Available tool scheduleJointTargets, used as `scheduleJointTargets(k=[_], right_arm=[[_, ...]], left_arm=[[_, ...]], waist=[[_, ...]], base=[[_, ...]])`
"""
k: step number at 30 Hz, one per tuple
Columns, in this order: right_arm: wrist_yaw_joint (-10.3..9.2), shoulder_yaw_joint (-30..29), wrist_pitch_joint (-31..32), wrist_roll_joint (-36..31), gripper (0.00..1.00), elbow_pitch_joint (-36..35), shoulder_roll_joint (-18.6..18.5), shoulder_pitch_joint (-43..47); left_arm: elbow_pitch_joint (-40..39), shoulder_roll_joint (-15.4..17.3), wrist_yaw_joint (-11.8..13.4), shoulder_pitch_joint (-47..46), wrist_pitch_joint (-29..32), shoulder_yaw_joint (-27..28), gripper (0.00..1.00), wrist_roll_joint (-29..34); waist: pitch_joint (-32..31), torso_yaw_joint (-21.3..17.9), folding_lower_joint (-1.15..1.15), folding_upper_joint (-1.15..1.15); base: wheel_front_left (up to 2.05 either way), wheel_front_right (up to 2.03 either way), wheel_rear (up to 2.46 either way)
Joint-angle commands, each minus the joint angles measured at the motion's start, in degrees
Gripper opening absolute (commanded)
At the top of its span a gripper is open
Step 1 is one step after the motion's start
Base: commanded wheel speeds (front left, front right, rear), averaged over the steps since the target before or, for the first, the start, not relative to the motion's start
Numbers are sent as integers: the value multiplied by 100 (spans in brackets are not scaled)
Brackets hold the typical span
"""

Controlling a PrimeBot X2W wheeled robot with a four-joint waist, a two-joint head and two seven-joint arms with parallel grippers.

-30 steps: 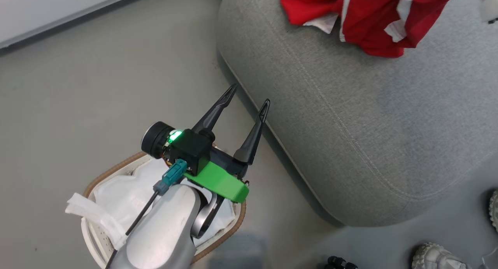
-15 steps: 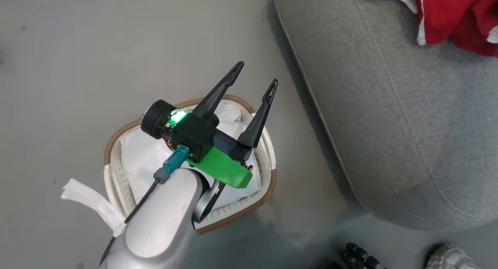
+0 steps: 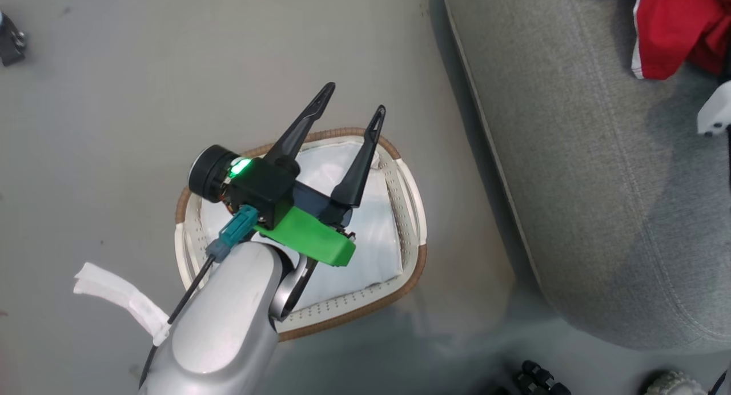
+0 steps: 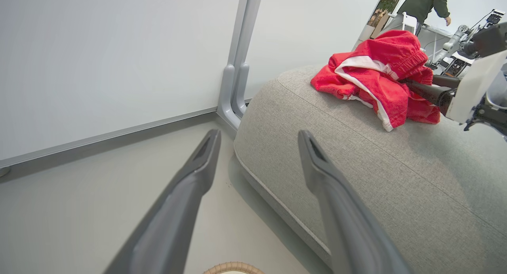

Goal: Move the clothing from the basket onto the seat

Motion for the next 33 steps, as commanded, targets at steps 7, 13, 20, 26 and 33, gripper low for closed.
scheduleJointTargets(k=[7, 13, 20, 26, 33], right_arm=[[-8, 235, 1, 387, 100, -707, 227, 1002], [-8, 710, 1, 723, 100, -1288, 451, 1614], [-8, 1283, 1, 1112, 100, -1655, 762, 2105], [-8, 1514, 0, 1211, 100, -1707, 940, 2504], [-8, 1745, 1, 1178, 100, -1646, 1060, 2988]], left_arm=[[127, -28, -19, 528, -4, 436, 100, -52], [198, -74, -19, 1004, -5, 920, 100, 78], [229, -150, -17, 1595, -4, 1776, 100, 339], [355, -197, 56, 2064, -4, 2429, 100, 607], [491, -209, 194, 2508, -5, 2857, 100, 562]], waist=[[-985, -193, -1, 0], [-1513, -92, -1, 0], [-2013, 245, -1, 0], [-2375, 573, -1, 0], [-2693, 850, -1, 0]], base=[[0, 0, 0], [0, 0, 0], [0, 0, 0], [0, 0, 0], [0, 0, 0]])
